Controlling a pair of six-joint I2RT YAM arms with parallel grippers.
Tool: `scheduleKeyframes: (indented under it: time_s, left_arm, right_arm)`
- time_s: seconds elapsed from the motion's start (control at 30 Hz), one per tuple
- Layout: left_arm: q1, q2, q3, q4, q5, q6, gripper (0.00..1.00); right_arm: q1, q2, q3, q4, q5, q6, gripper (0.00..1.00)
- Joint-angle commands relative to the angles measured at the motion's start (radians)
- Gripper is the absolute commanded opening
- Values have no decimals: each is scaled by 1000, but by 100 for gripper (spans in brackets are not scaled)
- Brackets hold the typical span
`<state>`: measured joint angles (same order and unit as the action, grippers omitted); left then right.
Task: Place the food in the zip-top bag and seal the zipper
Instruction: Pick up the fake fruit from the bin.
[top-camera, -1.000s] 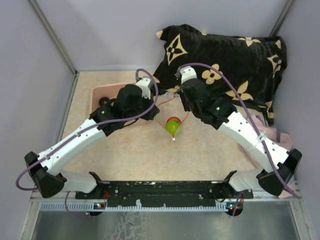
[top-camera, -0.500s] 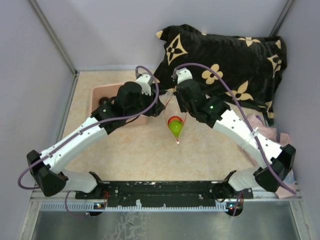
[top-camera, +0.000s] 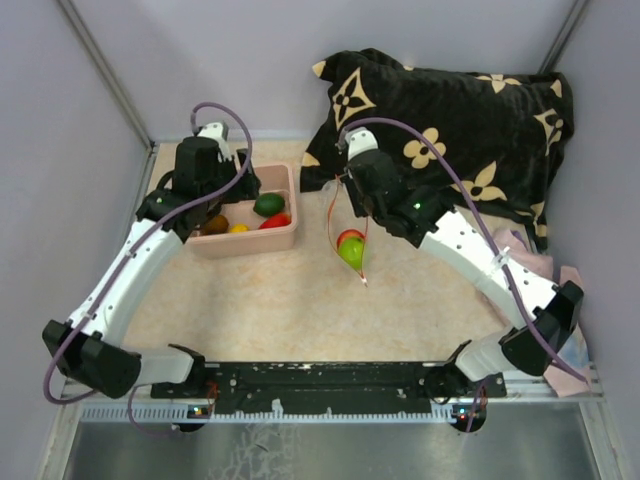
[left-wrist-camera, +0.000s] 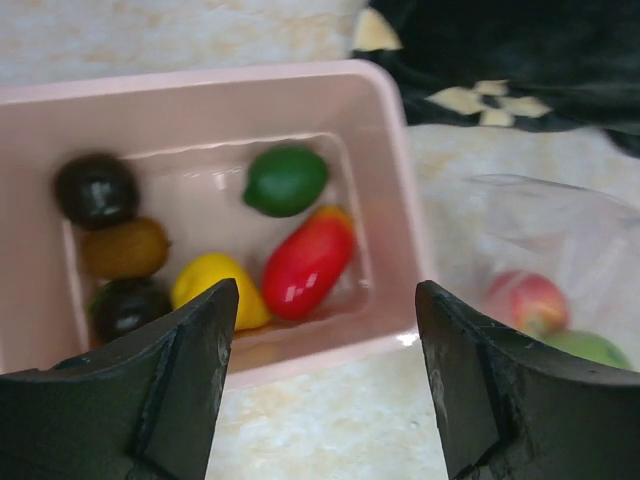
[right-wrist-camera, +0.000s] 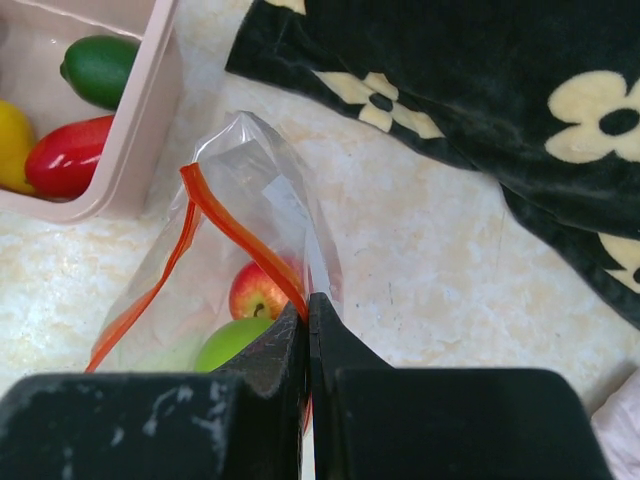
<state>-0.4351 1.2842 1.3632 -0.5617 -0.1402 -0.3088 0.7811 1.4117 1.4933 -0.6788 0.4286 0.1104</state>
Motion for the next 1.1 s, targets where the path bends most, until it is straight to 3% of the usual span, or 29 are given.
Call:
scheduleKeyframes:
  time_s: [0.0,0.5,0.83,1.07]
  left_arm:
    - [80,78,13,-74,-80,46,79]
    - [260,411,29,50,-230,132,88]
    - [285,603,76,121,-351,191,91]
    - [286,667,59,237,-360,256,94]
  right_arm:
    - [-5,18,56,67,-31,-31,0]
    - [-5,73,43,98,-83,-55,0]
    - [-5,99,46,112,-99,-48,0]
    - [-5,99,15,126,-95,-44,0]
